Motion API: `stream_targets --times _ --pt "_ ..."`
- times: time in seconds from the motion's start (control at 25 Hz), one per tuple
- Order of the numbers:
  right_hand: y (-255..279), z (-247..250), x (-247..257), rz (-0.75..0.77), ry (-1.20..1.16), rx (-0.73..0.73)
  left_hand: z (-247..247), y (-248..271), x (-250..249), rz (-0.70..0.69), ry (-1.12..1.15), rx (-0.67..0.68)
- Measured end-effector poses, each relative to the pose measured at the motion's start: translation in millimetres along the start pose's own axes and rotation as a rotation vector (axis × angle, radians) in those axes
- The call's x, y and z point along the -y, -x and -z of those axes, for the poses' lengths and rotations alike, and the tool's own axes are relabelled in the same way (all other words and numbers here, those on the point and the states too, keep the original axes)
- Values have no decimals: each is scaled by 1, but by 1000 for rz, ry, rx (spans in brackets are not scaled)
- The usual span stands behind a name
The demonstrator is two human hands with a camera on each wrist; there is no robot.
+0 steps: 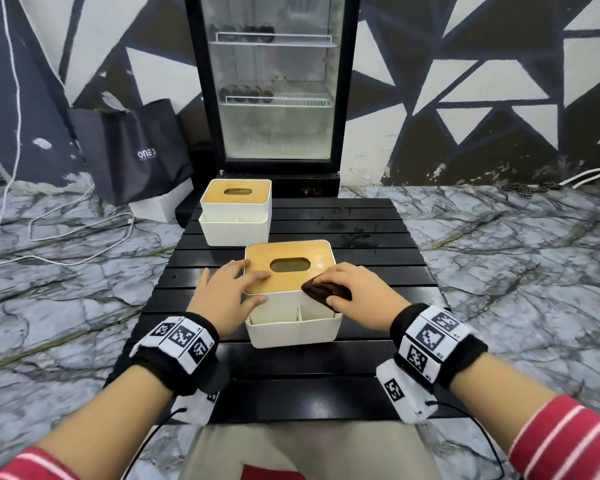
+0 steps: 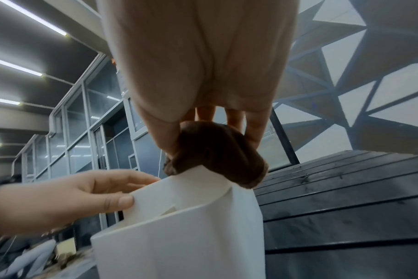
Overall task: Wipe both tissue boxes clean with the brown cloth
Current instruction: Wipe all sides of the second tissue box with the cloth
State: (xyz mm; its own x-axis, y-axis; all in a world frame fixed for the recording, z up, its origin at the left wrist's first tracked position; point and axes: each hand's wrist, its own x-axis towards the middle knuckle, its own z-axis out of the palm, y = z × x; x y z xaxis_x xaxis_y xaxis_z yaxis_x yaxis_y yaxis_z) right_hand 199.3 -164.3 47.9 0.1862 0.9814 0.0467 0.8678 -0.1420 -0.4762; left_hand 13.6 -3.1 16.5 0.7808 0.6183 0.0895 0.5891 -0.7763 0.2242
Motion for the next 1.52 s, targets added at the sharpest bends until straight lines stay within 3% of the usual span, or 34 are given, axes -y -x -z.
stream_targets --times 0.2,0.32,0.68,1.0,1.2,1.4,1.52 --pt "19 18 -12 -111 -203 -105 -4 9 -1 -37 64 -6" --pt "35 21 -34 -222 -191 -190 -3 11 2 -54 80 -5" --pt "53 -45 -87 -325 95 -33 -9 18 -4 -13 185 30" --pt "56 -49 -89 -339 146 37 -16 22 -3 -22 195 77" --pt "43 -29 -43 -110 -11 -167 -13 21 3 -62 197 92" --pt "34 -35 -23 -1 106 -88 -11 28 4 -103 183 52" --pt "29 -38 -23 16 119 -114 -9 29 6 -95 209 50"
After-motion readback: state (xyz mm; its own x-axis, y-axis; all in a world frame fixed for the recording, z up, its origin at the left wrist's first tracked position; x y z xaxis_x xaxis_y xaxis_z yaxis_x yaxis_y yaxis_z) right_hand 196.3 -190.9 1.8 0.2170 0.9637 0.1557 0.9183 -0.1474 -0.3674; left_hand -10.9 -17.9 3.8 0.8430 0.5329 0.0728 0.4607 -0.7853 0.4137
